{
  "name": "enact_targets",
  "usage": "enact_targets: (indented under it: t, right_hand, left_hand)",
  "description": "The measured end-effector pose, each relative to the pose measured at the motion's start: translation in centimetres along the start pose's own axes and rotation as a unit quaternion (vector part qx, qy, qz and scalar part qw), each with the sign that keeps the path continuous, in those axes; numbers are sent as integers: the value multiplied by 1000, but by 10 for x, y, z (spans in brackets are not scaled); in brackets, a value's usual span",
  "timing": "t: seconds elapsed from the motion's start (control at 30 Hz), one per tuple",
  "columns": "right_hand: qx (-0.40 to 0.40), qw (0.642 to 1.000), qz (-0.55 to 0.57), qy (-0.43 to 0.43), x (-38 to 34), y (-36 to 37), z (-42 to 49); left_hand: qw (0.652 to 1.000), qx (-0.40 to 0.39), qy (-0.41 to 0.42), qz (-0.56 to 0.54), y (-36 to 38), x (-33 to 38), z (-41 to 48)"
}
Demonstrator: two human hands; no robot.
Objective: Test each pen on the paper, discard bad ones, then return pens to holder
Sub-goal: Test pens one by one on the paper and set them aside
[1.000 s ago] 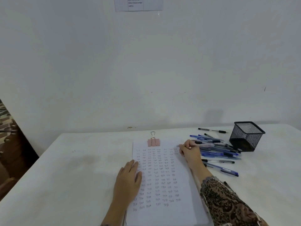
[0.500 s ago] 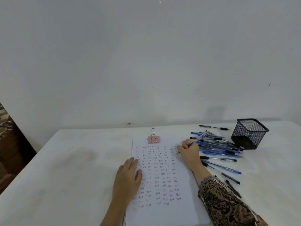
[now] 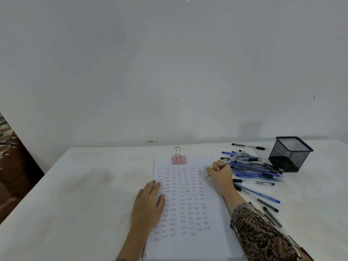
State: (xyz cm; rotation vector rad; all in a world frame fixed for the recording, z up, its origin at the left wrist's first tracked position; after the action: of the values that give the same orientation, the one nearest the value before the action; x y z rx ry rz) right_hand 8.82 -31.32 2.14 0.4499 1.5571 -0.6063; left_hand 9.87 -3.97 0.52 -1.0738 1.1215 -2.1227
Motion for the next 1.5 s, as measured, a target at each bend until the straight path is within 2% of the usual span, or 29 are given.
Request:
enact_targets:
  t: [0.67,1.03,1.23,1.3,1.37,1.43,1.5]
  right_hand:
    - [32,999,-6,-20,0,-6,1]
    - [25,999,15,-21,5,-4,5]
    - [-6,993,113,39,23,-5,17]
    - [13,996,87,-14,8,-8,12]
    - [42,987,-8,-154,-27,-7,-9]
    - [33,943,-144,-298,-55,13,-40]
    - [69,889,-276,-358,-61,32,-62]
  left_hand:
    - [1000,10,4,-8,-5,5,-1]
    - [1000,8,12,-9,1,1,-1]
    - [1000,12,12,-13,4,-1,-1]
    - [1000,12,16,-17,4,-1,-1]
    - [999,18,24,-32,3,2,-1]
    - [995,41,37,-78,-5,8,-1]
    - [984,70,74,-144,-17,18,-4]
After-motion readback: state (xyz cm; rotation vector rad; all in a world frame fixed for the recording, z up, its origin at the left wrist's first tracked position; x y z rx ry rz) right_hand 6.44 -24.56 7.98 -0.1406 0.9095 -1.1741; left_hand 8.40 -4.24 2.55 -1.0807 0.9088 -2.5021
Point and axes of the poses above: each hand's wrist, its own z-axis towards the middle knuckle, its own y-axis out of the palm, x = y × z, the point moved 10 cm from there along z, towards the middle knuckle, and after that the axes turned 12 degrees about y, right-handed, at the moved point
